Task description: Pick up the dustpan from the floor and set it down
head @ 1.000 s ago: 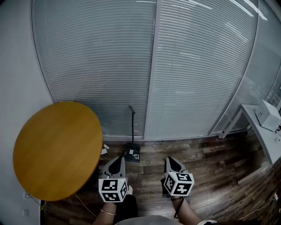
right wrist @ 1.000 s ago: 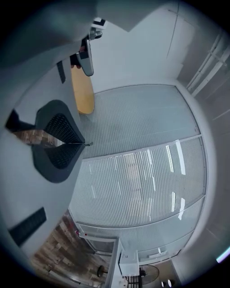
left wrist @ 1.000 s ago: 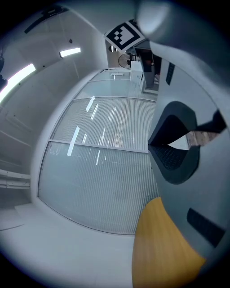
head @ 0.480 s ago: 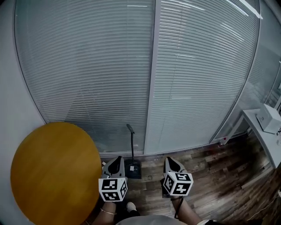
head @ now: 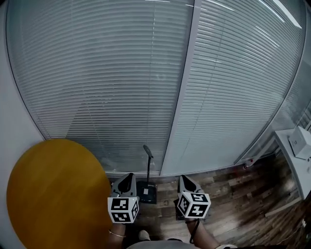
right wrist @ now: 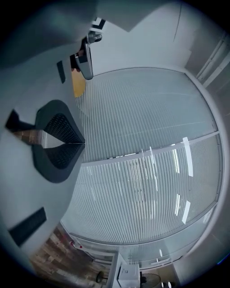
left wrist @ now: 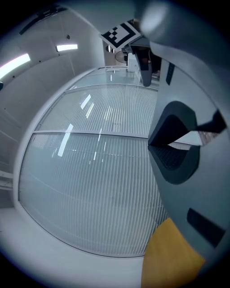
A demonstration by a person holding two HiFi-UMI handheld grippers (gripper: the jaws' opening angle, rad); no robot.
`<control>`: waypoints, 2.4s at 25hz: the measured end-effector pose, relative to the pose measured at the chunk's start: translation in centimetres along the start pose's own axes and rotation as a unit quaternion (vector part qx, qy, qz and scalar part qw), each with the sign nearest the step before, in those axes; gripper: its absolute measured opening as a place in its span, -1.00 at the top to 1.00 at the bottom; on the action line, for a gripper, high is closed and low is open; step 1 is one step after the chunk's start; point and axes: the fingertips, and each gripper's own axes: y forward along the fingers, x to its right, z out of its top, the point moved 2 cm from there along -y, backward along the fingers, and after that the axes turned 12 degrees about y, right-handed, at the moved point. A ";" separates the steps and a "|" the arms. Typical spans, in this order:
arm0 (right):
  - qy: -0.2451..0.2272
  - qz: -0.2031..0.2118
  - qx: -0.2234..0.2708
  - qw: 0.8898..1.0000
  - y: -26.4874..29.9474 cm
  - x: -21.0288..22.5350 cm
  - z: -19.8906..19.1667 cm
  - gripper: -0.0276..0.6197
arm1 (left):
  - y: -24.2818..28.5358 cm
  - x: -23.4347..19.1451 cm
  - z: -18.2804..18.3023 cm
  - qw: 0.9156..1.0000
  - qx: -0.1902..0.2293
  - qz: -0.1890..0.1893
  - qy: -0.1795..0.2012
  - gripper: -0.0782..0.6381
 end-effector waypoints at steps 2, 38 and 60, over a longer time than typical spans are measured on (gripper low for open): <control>-0.001 0.000 -0.008 1.000 1.4 0.0 0.1 0.82 | 1.2 -0.6 -0.4 1.000 -0.010 0.002 -0.005 0.73; -0.075 0.031 -0.130 0.988 21.1 5.4 -12.9 0.82 | 11.6 -2.1 -20.2 0.988 -0.109 0.083 -0.067 0.73; -0.036 0.047 -0.158 0.986 23.8 6.2 -15.2 0.81 | 13.6 -2.5 -22.9 0.983 -0.139 0.102 -0.064 0.73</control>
